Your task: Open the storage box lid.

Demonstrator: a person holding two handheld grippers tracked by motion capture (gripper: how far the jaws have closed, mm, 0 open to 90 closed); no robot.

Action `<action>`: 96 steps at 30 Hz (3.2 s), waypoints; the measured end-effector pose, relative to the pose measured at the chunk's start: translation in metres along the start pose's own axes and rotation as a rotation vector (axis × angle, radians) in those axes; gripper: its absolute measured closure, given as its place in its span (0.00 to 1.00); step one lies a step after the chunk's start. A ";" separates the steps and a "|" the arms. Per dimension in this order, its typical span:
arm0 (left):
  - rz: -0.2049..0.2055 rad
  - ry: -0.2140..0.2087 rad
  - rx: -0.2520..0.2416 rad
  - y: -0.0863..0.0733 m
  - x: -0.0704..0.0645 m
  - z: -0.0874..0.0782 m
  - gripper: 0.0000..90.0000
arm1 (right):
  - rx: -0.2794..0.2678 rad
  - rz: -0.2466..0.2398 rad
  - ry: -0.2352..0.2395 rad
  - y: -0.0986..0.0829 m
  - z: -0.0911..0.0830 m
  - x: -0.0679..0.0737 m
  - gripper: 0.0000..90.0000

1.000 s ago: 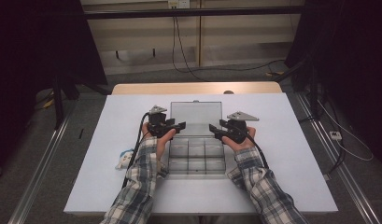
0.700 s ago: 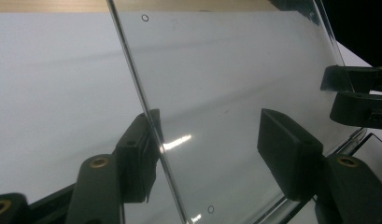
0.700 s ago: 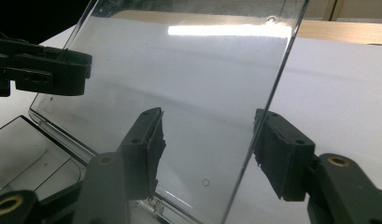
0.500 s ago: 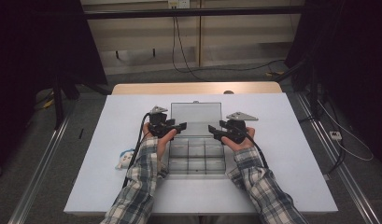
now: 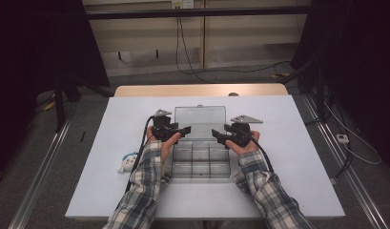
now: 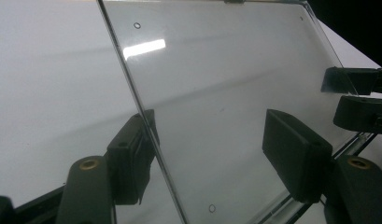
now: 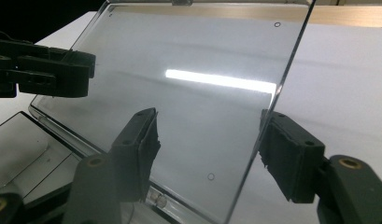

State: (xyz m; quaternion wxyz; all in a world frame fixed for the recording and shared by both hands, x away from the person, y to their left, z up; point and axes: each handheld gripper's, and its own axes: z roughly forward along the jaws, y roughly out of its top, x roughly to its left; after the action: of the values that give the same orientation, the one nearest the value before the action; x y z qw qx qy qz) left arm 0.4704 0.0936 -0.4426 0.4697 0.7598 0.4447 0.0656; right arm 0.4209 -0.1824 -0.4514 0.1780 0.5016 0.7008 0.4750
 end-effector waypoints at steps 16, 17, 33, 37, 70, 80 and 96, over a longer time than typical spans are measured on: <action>-0.029 -0.005 0.020 -0.003 0.003 0.005 0.34 | 0.045 0.047 0.006 0.004 0.010 -0.002 0.32; -0.034 -0.004 0.021 -0.003 0.003 0.006 0.33 | 0.047 0.047 0.004 0.005 0.011 -0.002 0.31; -0.061 0.017 0.049 -0.004 0.008 0.014 0.25 | 0.073 0.133 0.004 0.002 0.024 -0.006 0.22; -0.074 0.012 0.052 -0.004 0.008 0.017 0.22 | 0.082 0.149 0.007 0.001 0.025 -0.007 0.22; -0.096 0.015 0.092 -0.006 0.009 0.017 0.17 | 0.127 0.215 0.023 -0.002 0.027 -0.006 0.16; -0.085 0.030 0.065 -0.001 0.009 0.007 0.17 | 0.125 0.165 0.005 0.002 0.019 -0.006 0.20; -0.040 0.060 0.031 0.000 0.003 -0.030 0.17 | 0.051 0.026 0.062 0.003 -0.031 0.008 0.17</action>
State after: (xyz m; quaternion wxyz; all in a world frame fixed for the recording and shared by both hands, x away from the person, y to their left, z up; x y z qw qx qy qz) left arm 0.4563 0.1154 -0.4264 0.4455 0.7555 0.4749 0.0720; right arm 0.3965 -0.1907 -0.4315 0.1372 0.5002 0.7113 0.4744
